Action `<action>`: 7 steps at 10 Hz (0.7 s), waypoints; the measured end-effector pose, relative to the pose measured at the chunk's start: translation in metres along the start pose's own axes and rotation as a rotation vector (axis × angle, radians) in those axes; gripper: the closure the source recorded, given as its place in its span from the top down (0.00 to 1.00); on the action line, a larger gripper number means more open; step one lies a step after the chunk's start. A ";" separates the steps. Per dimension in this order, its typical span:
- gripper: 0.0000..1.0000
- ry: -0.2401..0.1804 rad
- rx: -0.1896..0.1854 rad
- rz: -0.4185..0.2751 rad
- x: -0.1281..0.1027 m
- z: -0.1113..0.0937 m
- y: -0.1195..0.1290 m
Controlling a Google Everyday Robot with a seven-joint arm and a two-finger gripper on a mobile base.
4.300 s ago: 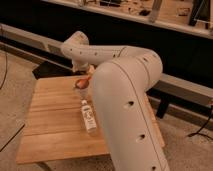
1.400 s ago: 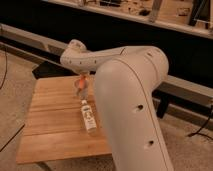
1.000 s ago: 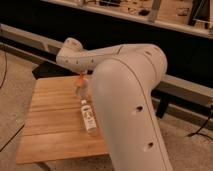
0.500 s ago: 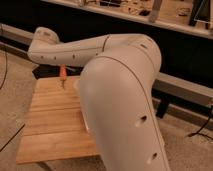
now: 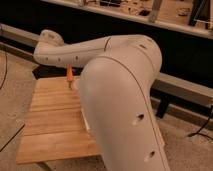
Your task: Place the pepper in the ceramic cup
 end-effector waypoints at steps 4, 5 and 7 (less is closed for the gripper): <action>0.00 0.015 0.027 0.015 -0.003 0.024 -0.009; 0.00 0.020 0.031 0.013 -0.002 0.034 -0.009; 0.00 0.035 0.040 0.010 0.002 0.059 -0.013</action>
